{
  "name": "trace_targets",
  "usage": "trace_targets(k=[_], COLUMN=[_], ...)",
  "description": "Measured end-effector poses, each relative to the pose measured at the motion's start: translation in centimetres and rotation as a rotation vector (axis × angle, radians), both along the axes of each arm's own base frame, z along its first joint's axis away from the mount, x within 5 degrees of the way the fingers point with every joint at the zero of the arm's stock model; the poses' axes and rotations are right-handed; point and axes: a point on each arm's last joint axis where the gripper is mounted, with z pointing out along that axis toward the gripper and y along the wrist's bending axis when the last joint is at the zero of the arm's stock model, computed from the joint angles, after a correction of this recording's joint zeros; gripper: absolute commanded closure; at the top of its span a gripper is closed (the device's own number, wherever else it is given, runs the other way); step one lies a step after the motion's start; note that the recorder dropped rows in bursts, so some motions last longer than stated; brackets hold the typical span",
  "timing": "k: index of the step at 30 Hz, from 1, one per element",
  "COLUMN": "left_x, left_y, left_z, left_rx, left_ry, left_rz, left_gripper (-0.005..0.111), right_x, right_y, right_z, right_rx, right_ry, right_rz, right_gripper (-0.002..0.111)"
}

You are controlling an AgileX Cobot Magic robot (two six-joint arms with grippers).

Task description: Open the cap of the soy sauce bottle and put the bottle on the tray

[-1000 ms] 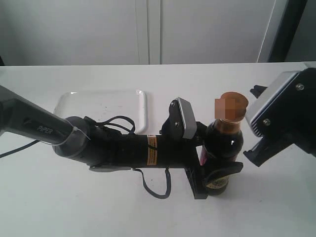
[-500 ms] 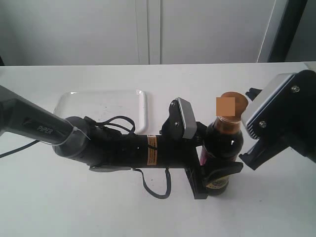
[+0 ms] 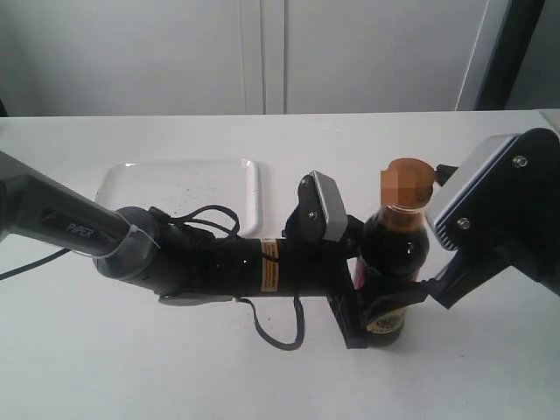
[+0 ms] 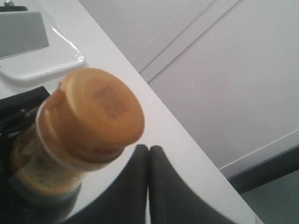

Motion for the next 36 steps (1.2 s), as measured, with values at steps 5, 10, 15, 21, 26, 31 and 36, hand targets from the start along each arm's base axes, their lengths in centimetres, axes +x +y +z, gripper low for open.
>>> trace_targets(k=[5, 10, 15, 21, 26, 31, 36], left_x=[0.1, 0.2, 0.2, 0.2, 0.2, 0.2, 0.2], left_y=[0.0, 0.0, 0.0, 0.0, 0.1, 0.1, 0.1], left_z=[0.0, 0.0, 0.0, 0.0, 0.0, 0.0, 0.0], left_rx=[-0.007, -0.006, -0.006, -0.008, -0.009, -0.009, -0.01], left_ry=[0.021, 0.022, 0.022, 0.028, 0.025, 0.025, 0.023], left_rz=[0.02, 0.022, 0.022, 0.026, 0.026, 0.026, 0.025], left_gripper=[0.107, 0.107, 0.107, 0.107, 0.107, 0.107, 0.107], right_x=[0.0, 0.0, 0.4, 1.5, 1.5, 1.0, 0.5], right_y=[0.0, 0.0, 0.3, 1.1, 1.1, 1.0, 0.9], right_z=[0.0, 0.1, -0.3, -0.7, 0.3, 0.7, 1.3], right_rx=[0.003, 0.004, -0.013, -0.036, -0.052, -0.074, -0.059], right_ry=[0.001, -0.001, 0.013, 0.034, -0.022, -0.029, -0.042], right_rz=[0.0, 0.0, 0.003, 0.01, 0.015, 0.038, 0.05], right_gripper=[0.108, 0.108, 0.108, 0.108, 0.108, 0.108, 0.108])
